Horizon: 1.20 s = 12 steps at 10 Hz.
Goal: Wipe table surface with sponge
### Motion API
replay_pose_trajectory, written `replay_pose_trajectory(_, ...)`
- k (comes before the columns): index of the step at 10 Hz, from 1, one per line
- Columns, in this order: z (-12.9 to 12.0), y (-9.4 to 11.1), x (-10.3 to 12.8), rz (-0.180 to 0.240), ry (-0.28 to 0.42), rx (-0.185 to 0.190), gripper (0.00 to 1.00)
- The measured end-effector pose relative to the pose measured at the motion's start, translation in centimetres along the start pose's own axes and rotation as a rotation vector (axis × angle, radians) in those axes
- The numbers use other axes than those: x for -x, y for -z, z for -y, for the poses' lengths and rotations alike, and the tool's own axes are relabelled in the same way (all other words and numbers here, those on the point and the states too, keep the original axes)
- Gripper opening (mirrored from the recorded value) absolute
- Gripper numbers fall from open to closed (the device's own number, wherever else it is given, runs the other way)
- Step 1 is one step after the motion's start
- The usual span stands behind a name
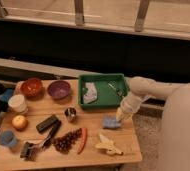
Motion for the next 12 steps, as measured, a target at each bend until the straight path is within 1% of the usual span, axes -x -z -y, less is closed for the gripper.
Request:
replay_pose_trajectory(2,1.6,0.8,0.6,0.010,-0.009,-0.015,0.00)
replay_pose_trajectory(3,2.1,1.0,1.1,0.016,-0.002,-0.016,0.00)
replay_pose_trajectory(4,2.0,1.0,1.8,0.025,0.013,-0.009,0.00)
replay_pose_trajectory(5,1.5,0.8,2.3,0.031,0.026,0.004,0.00)
replay_pose_trajectory(7,-1.7,-0.4,4.0,0.037,0.074,0.049,0.00)
replay_pose_trajectory(8,-3.0,-0.9,4.2,0.034,0.093,0.064,0.00)
replay_pose_trajectory(9,-3.9,-1.2,4.1,0.027,0.100,0.069,0.00)
replay_pose_trajectory(10,-4.9,-1.6,3.4,0.013,0.097,0.073,0.00)
replay_pose_trajectory(12,-5.1,-1.7,2.1,0.007,0.076,0.075,0.00)
